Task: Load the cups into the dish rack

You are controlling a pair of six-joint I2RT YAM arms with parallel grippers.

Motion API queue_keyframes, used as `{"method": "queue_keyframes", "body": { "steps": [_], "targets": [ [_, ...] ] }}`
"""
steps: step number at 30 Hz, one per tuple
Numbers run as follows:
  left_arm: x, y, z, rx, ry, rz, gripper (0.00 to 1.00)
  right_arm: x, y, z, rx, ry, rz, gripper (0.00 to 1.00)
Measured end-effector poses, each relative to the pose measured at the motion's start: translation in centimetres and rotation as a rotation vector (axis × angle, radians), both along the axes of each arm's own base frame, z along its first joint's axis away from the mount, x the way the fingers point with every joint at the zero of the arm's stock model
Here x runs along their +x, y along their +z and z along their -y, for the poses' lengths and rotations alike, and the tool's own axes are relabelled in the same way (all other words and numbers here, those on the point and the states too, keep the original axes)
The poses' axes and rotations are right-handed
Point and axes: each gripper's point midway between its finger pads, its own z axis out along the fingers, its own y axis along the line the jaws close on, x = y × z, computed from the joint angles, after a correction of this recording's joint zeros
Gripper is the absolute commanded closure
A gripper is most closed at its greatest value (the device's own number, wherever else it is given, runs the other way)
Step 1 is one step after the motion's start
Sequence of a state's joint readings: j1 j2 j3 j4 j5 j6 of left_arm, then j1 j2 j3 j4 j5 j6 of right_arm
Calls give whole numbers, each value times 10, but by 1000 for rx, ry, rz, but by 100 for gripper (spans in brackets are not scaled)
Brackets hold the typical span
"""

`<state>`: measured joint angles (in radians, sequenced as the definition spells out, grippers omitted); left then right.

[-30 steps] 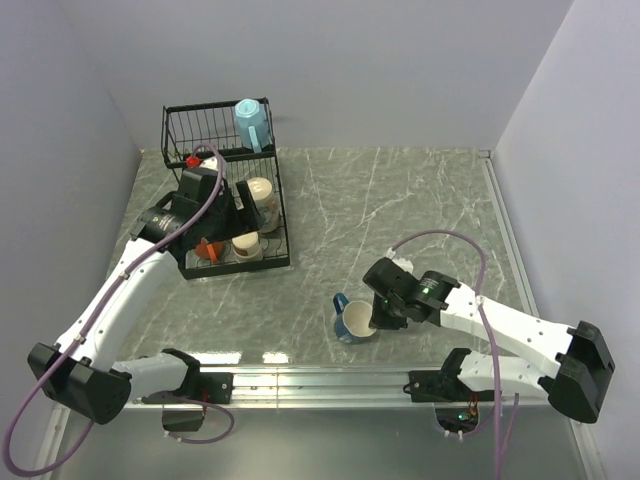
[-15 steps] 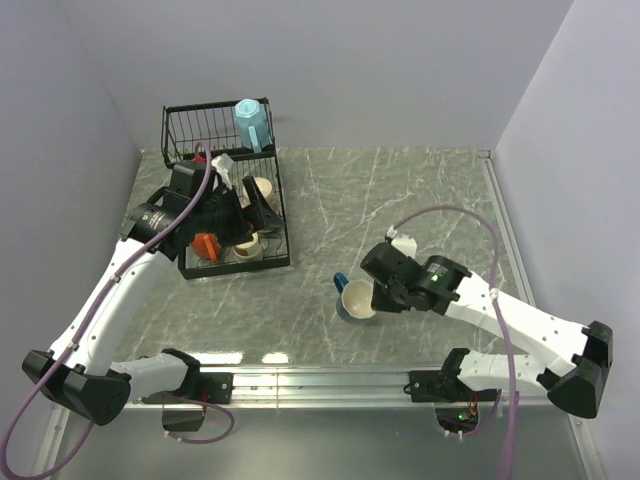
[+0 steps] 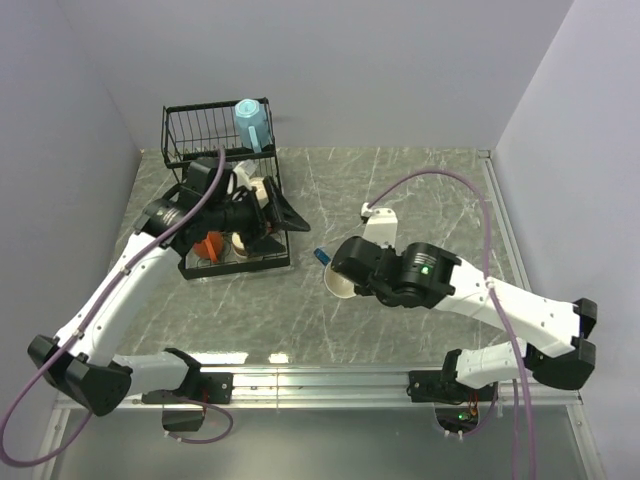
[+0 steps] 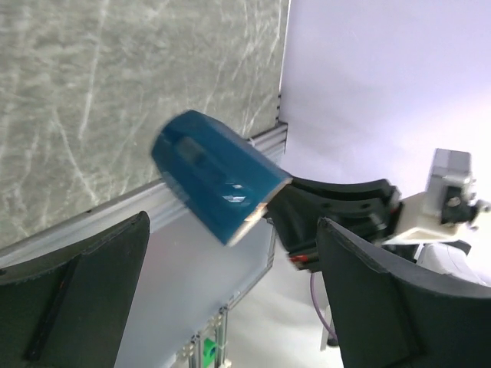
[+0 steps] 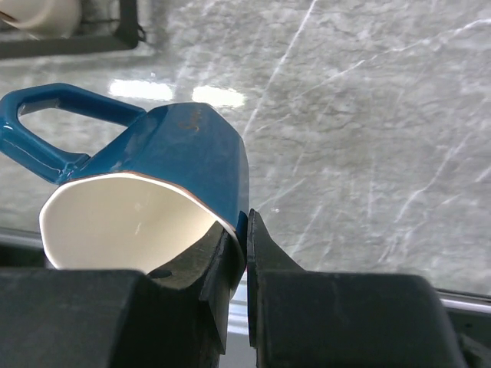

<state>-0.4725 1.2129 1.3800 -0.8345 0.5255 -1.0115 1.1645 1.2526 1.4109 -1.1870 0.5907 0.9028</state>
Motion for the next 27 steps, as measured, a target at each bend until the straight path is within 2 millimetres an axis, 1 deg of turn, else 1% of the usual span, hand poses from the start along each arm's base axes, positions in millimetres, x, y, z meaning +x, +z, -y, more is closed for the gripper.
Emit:
{"method": "queue_keyframes", "body": {
  "steps": [4, 7, 11, 14, 15, 17, 20, 24, 26, 27],
  "targets": [
    [-1, 1, 19, 18, -39, -24, 7, 2, -9, -4, -75, -2, 0, 100],
    [-3, -3, 31, 54, -49, -40, 9, 6, -7, -6, -96, -19, 15, 100],
    [-7, -15, 32, 89, -32, -77, 11, 12, 10, -8, -76, -37, 55, 100],
    [-8, -27, 31, 116, -18, -100, 15, 17, 26, -9, -51, -53, 93, 100],
    [-8, -29, 32, 115, -16, -107, 17, 18, 28, -8, -52, -50, 97, 100],
    [-8, -29, 35, 114, -17, -102, 17, 17, 26, -6, -70, -48, 94, 100],
    [-4, -36, 39, 135, -7, -116, 17, 19, 22, -7, -94, -47, 91, 100],
    [8, -41, 43, 159, 27, -124, 17, 21, 19, -13, -102, -50, 90, 100],
    [14, -38, 44, 160, 38, -112, 19, 22, 19, -14, -102, -50, 89, 100],
    [16, -36, 45, 157, 41, -107, 24, 22, 19, -14, -102, -50, 89, 100]
  ]
}}
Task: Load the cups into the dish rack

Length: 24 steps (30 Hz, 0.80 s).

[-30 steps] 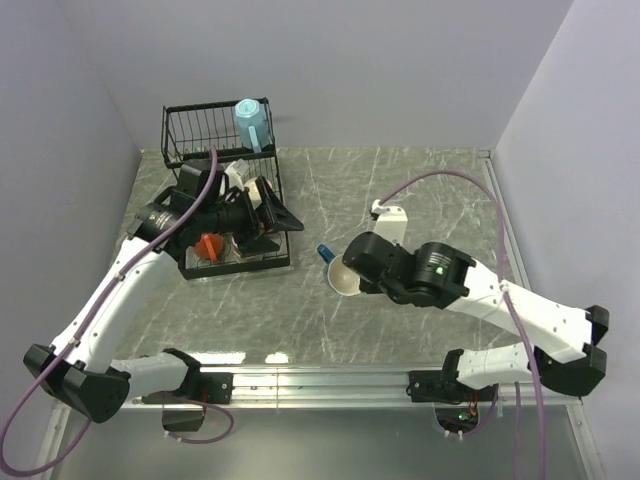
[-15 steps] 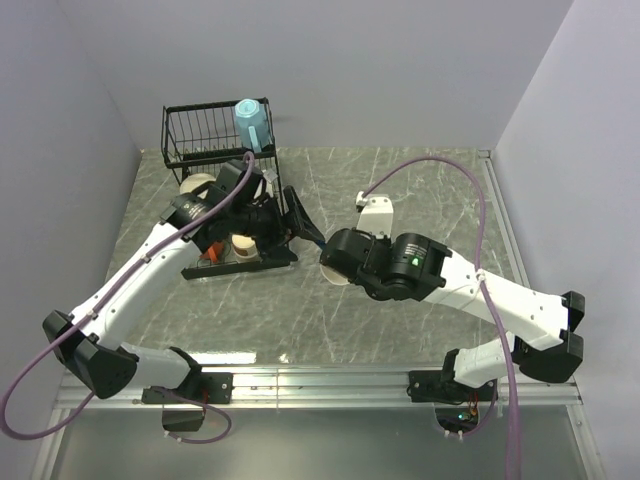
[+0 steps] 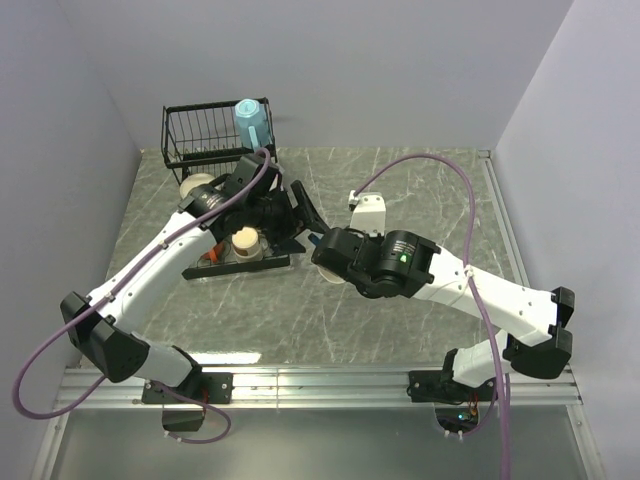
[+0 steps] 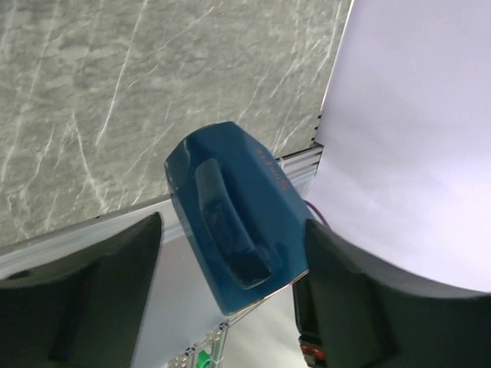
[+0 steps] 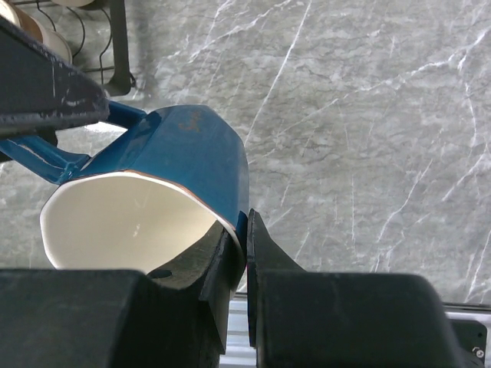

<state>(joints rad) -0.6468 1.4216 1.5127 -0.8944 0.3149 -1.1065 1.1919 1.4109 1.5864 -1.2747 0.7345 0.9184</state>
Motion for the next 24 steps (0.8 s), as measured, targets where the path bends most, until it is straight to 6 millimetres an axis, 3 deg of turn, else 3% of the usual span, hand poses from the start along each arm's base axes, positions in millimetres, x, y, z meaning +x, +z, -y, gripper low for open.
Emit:
{"method": "queue_keyframes", "body": {
  "steps": [4, 11, 13, 14, 17, 24],
  "targets": [
    [2, 2, 2, -8, 3, 4, 39, 1, 4, 0, 7, -3, 9, 100],
    [-1, 1, 8, -11, -7, 9, 51, 2, 10, -2, 9, -2, 16, 100],
    [0, -1, 10, -6, -5, 10, 64, 3, 9, -4, 1, 1, 10, 100],
    [1, -2, 10, -3, 0, 9, 77, 2, 7, -5, -6, 2, 7, 100],
    [9, -5, 12, -6, 58, -15, 99, 1, 2, -11, -26, 15, 1, 100],
    [13, -8, 13, -5, 84, -26, 100, 0, 1, -14, -35, 40, 2, 100]
  ]
}}
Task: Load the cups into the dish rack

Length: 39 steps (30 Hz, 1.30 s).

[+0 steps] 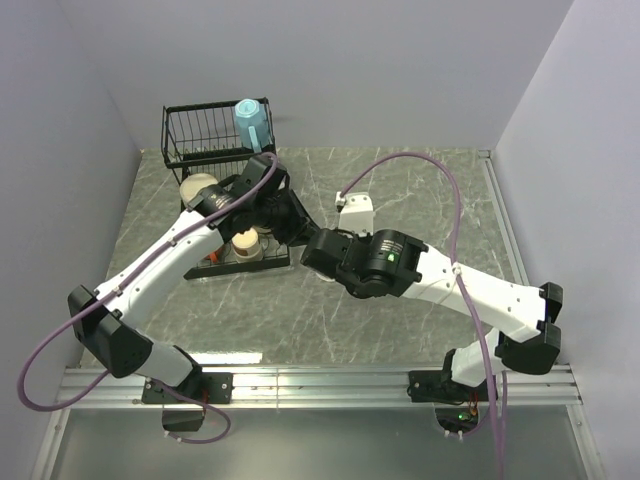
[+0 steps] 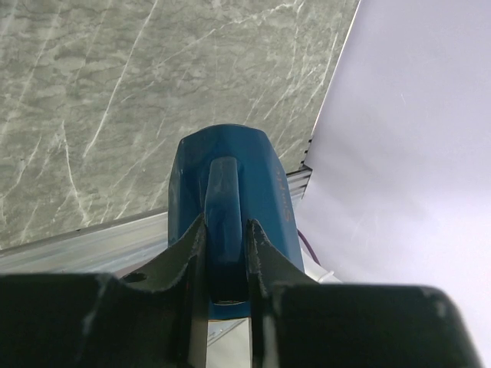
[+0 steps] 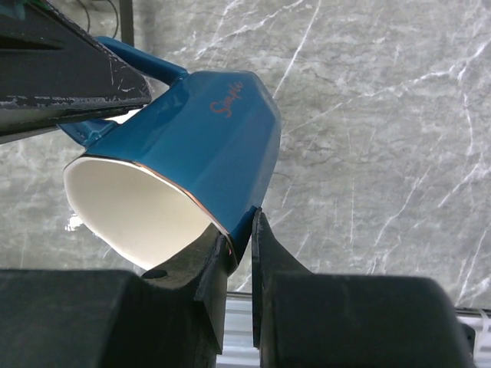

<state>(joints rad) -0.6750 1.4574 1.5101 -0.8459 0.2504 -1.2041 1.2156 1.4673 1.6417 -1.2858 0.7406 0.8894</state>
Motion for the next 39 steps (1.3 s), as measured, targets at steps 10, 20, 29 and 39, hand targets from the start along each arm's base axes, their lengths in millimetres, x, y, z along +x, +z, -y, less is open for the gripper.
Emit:
{"method": "queue_keyframes", "body": {
  "steps": [10, 20, 29, 39],
  "targets": [
    [8, 23, -11, 60, -5, 138, 100, 2, 34, -10, 199, 7, 83, 35],
    [26, 35, -57, 198, 91, 214, 100, 2, 69, 9, 327, -30, 165, 33],
    [72, 160, -126, 264, 314, 615, 100, -7, 61, 37, 327, -42, 172, 33],
    [117, 231, -193, 548, 539, 1090, 100, -18, 43, 63, 305, -4, 166, 33]
  ]
}}
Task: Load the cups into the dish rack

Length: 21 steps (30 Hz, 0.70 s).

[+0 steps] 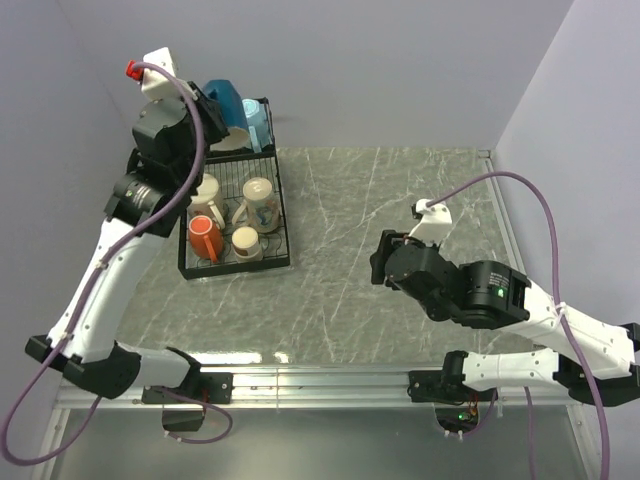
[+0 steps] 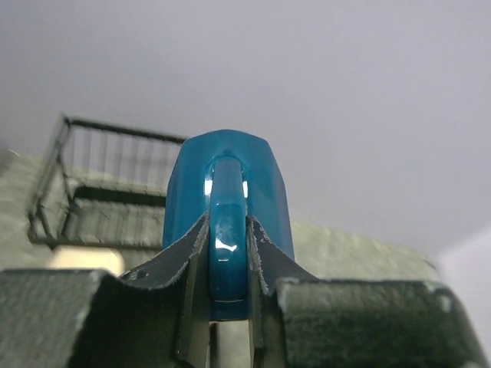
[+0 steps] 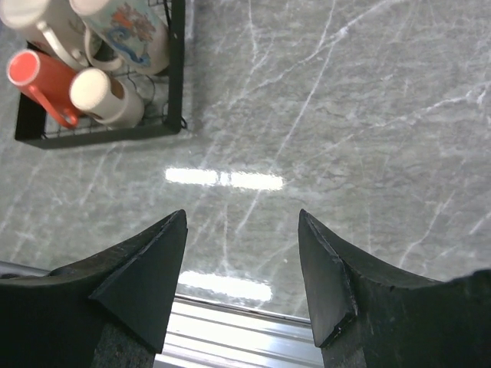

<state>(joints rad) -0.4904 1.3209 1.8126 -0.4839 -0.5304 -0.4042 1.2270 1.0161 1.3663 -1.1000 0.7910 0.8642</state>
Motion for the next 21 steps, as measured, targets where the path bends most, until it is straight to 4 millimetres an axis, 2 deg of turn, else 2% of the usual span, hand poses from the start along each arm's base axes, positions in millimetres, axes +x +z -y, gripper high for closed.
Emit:
{"method": "queue_keyframes", "body": {
  "steps": [3, 5, 11, 16, 21],
  "targets": [
    [29, -1, -17, 42, 79, 58, 100, -2, -7, 3, -26, 23, -8, 33],
    [52, -11, -35, 57, 137, 72, 100, -1, -9, 2, -41, 34, -13, 33],
    [120, -57, -79, 109, 255, 104, 100, 11, -24, -18, -99, 63, -52, 33],
    [175, -94, -96, 132, 259, 126, 100, 32, -46, -49, -186, 82, -122, 34],
    [210, -131, -107, 139, 249, 122, 100, 48, -62, -58, -210, 94, -174, 35]
  ]
}}
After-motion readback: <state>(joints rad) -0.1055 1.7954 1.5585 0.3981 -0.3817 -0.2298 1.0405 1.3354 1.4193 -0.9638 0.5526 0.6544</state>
